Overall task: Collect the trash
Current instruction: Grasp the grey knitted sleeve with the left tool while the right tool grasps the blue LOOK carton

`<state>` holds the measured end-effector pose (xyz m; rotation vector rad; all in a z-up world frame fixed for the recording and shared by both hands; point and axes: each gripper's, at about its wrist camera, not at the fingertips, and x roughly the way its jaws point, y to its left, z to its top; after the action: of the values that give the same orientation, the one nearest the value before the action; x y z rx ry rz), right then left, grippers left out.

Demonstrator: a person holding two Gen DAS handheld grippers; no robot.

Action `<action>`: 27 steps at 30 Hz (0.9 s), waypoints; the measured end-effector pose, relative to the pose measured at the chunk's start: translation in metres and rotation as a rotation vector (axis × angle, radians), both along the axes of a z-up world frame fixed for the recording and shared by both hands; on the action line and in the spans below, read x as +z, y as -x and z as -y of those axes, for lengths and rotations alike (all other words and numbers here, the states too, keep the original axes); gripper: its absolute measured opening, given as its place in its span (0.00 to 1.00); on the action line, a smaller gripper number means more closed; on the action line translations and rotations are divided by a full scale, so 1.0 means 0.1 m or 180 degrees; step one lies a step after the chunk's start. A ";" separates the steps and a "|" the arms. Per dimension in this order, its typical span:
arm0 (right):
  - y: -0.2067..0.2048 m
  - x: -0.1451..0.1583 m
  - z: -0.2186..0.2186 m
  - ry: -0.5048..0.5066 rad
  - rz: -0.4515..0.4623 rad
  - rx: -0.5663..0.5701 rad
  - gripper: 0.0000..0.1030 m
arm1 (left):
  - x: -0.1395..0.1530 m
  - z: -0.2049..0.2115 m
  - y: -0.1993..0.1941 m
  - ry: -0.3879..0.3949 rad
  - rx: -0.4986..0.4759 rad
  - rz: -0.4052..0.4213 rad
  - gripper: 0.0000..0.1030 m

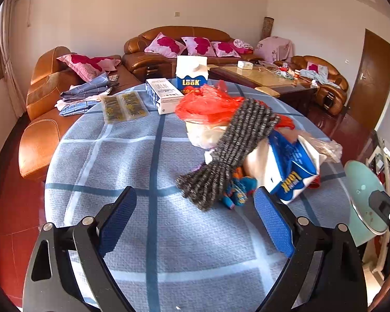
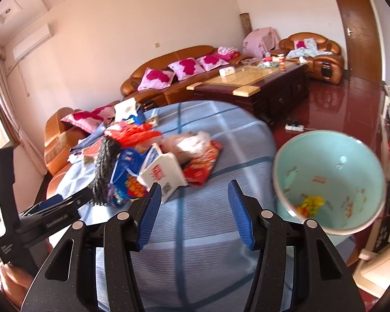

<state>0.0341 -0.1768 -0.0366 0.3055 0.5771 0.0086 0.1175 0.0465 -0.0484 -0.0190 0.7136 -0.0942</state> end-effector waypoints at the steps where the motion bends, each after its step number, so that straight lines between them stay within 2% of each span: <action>1: -0.03 -0.02 -0.04 -0.0001 -0.0024 0.0027 0.52 | -0.02 0.00 -0.05 -0.0023 -0.0004 -0.0013 0.87; 8: -0.23 -0.10 -0.24 0.0001 -0.0121 0.0125 0.52 | -0.14 0.10 -0.33 -0.0107 -0.0124 -0.0040 0.86; 10: -0.27 -0.09 -0.28 0.0005 -0.0116 0.0160 0.56 | -0.19 0.13 -0.41 -0.0070 -0.0173 -0.0092 0.80; 12: -0.29 -0.09 -0.31 0.0008 -0.0101 0.0180 0.60 | -0.24 0.13 -0.50 0.0000 -0.0238 -0.0178 0.65; 14: -0.34 -0.09 -0.35 -0.0010 -0.0097 0.0195 0.65 | -0.29 0.12 -0.55 0.0062 -0.0266 -0.0218 0.58; 18: -0.45 -0.12 -0.41 -0.0078 -0.0116 0.0217 0.68 | -0.30 0.03 -0.57 0.0261 -0.0287 -0.0225 0.34; 19: -0.49 -0.13 -0.42 -0.0101 -0.0125 0.0221 0.69 | -0.29 0.00 -0.57 0.0294 -0.0296 -0.0206 0.31; 22: -0.57 -0.14 -0.43 -0.0199 -0.0130 0.0212 0.76 | -0.26 -0.08 -0.52 0.0368 -0.0292 -0.0197 0.28; 24: -0.60 -0.13 -0.44 -0.0259 -0.0091 0.0201 0.83 | -0.21 -0.14 -0.46 0.0406 -0.0281 -0.0164 0.28; 27: -0.64 -0.12 -0.53 -0.0221 -0.0045 0.0217 0.89 | -0.14 -0.26 -0.34 0.0412 -0.0201 -0.0082 0.28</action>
<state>0.0977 -0.1235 -0.0488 0.3534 0.6017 0.0923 0.1519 0.0730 -0.0622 -0.1217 0.7332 -0.2010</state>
